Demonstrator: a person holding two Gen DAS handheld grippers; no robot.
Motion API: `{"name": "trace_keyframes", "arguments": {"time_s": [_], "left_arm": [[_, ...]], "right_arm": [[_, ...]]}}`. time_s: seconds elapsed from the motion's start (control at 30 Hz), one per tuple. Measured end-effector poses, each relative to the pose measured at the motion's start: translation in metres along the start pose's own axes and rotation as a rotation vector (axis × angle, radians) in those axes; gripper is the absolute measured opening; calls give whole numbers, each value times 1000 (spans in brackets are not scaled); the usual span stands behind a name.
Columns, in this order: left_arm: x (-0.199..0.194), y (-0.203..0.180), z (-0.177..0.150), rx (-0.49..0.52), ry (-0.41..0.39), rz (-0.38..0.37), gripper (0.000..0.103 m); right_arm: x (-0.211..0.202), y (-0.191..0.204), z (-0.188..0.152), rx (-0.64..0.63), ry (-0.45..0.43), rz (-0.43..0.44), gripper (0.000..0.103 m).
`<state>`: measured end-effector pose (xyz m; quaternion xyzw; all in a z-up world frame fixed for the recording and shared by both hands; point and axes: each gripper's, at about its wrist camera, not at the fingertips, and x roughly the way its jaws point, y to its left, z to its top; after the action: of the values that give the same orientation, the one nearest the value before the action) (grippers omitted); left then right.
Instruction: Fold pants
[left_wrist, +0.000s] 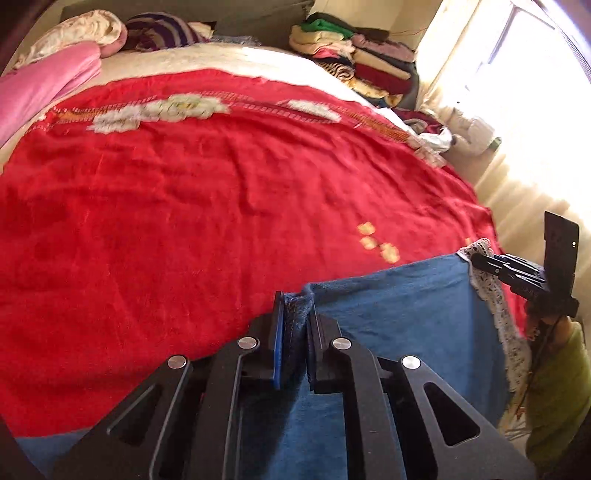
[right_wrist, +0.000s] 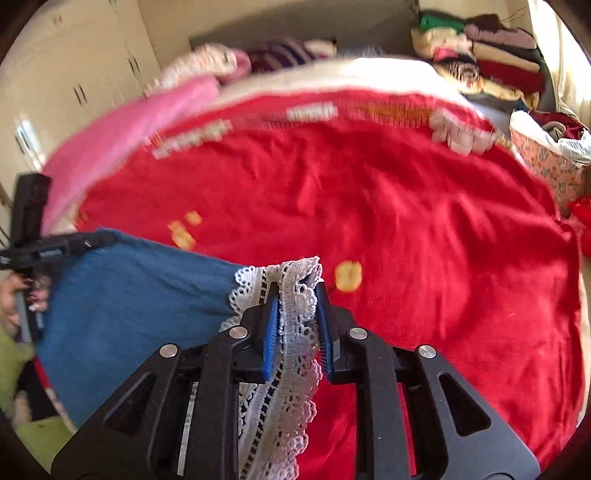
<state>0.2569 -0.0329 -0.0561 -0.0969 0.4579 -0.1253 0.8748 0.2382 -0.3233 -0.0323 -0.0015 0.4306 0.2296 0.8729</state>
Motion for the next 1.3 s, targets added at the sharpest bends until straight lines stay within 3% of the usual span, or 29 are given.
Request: {"name": "trace_keyframes", "arguments": {"time_s": [0.1, 0.2, 0.23, 0.27, 0.37, 0.47, 0.6, 0.7, 0.83, 0.9, 0.93, 1.17, 1.3], "left_arm": [[8, 6, -7, -6, -1, 1, 14], [-1, 10, -9, -20, -24, -1, 27], [-5, 11, -10, -21, -30, 11, 39], [-14, 13, -12, -21, -45, 33, 45], [-45, 16, -20, -20, -92, 76, 50], [-77, 20, -31, -31, -134, 108, 55], [-113, 19, -59, -13, -171, 114, 56], [-123, 19, -83, -8, -156, 140, 56], [-121, 23, -115, 11, -109, 242, 56], [-115, 29, -122, 2, -82, 270, 56], [-114, 32, -125, 0, -87, 286, 56], [-116, 43, -125, -48, -103, 282, 56], [-112, 47, -126, -65, -100, 269, 56]], "right_arm": [[7, -4, -6, 22, 0, -3, 17], [-3, -7, -6, 46, -3, -35, 40], [-12, -8, -7, 67, -12, -48, 45], [-24, -10, -9, 84, -35, -50, 46], [-60, -12, -22, 117, -108, -39, 54], [-91, -6, -45, 146, -133, -13, 56], [-110, 0, -80, 185, -105, 25, 56], [-110, 3, -103, 237, -68, 76, 56], [-96, 7, -121, 279, -13, 103, 56], [-83, 8, -125, 281, 31, 106, 38], [-74, 13, -127, 253, 52, 119, 17], [-96, 30, -128, 144, 27, 0, 9], [-75, 26, -138, 175, 49, -27, 12]]}}
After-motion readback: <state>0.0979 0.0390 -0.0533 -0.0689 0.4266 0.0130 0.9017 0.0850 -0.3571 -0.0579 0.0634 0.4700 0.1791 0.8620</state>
